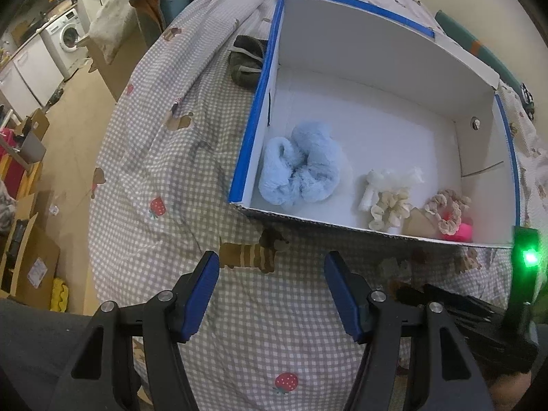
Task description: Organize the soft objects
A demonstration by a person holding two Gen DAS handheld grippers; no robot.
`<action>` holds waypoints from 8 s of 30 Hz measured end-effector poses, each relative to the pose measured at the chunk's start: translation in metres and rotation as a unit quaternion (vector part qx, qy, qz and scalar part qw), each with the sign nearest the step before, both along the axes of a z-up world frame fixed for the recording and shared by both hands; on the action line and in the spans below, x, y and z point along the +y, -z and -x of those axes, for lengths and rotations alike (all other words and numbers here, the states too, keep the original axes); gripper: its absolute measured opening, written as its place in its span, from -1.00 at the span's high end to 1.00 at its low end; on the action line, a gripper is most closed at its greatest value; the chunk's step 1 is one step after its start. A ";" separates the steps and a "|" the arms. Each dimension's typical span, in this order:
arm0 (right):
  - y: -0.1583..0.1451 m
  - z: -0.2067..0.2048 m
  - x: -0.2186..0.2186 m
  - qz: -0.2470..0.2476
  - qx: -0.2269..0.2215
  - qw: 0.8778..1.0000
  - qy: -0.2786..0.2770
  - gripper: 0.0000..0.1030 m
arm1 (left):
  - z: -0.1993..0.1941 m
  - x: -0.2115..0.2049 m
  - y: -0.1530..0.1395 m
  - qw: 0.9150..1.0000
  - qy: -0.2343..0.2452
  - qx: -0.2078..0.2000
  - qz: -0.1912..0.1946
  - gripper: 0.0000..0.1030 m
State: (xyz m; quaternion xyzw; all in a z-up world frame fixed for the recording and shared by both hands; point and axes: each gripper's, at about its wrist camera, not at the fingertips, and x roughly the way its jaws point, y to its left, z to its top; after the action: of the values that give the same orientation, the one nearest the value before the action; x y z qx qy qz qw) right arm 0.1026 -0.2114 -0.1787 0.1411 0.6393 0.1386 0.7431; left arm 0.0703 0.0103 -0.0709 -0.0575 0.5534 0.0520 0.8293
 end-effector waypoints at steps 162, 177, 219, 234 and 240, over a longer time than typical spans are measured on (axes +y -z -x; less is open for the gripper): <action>-0.118 -0.020 -0.056 -0.030 -0.207 0.975 0.071 -1.00 | -0.043 -0.032 -0.041 0.997 0.047 -0.055 -0.028 -0.36; -0.167 0.037 -0.041 0.043 -0.295 0.954 0.044 -1.00 | 0.026 0.006 -0.077 0.985 0.023 -0.170 0.005 -0.79; -0.143 0.043 -0.026 0.090 -0.340 0.934 0.060 -1.00 | 0.030 -0.020 -0.051 0.975 0.055 -0.212 -0.029 -0.91; -0.144 0.042 -0.022 0.100 -0.345 0.932 0.047 -1.00 | 0.031 -0.019 -0.051 0.976 0.056 -0.211 -0.023 -0.91; -0.144 0.043 -0.021 0.100 -0.345 0.932 0.047 -1.00 | 0.030 -0.019 -0.051 0.976 0.057 -0.211 -0.023 -0.91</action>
State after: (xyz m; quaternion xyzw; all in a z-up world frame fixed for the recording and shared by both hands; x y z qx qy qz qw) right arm 0.0600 -0.2329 -0.0345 0.0394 0.3469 0.0790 0.9338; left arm 0.0398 -0.0091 -0.0201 -0.0166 0.3668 0.0044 0.9302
